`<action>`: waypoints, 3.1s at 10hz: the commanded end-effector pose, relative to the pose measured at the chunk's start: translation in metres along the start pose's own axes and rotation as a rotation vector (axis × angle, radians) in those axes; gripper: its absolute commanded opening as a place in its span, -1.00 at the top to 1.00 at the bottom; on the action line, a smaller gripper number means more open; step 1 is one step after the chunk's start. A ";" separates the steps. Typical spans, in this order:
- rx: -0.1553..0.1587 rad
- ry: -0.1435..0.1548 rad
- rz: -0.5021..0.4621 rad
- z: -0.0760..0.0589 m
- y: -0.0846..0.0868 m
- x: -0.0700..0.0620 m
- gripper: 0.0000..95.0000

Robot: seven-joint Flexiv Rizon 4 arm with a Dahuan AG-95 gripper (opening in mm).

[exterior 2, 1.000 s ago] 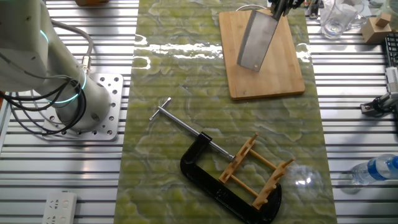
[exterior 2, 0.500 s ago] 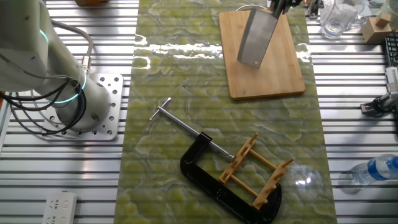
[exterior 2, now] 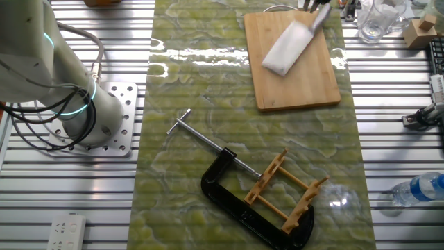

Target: Put the knife on the knife rack

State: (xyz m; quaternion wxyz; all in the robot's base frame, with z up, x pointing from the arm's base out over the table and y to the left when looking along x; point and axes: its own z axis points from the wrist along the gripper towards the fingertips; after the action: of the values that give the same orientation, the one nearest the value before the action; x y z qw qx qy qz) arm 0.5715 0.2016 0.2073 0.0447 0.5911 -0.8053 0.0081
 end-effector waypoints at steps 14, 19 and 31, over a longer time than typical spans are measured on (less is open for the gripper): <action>-0.368 -0.295 0.455 0.090 0.004 -0.062 1.00; -0.405 -0.320 0.451 0.105 -0.002 -0.056 1.00; -0.488 -0.342 0.462 0.147 -0.029 -0.072 0.20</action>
State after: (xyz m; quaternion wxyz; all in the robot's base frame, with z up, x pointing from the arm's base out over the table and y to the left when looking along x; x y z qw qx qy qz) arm 0.6123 0.2520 0.0524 0.0446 0.3594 -0.8911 -0.2736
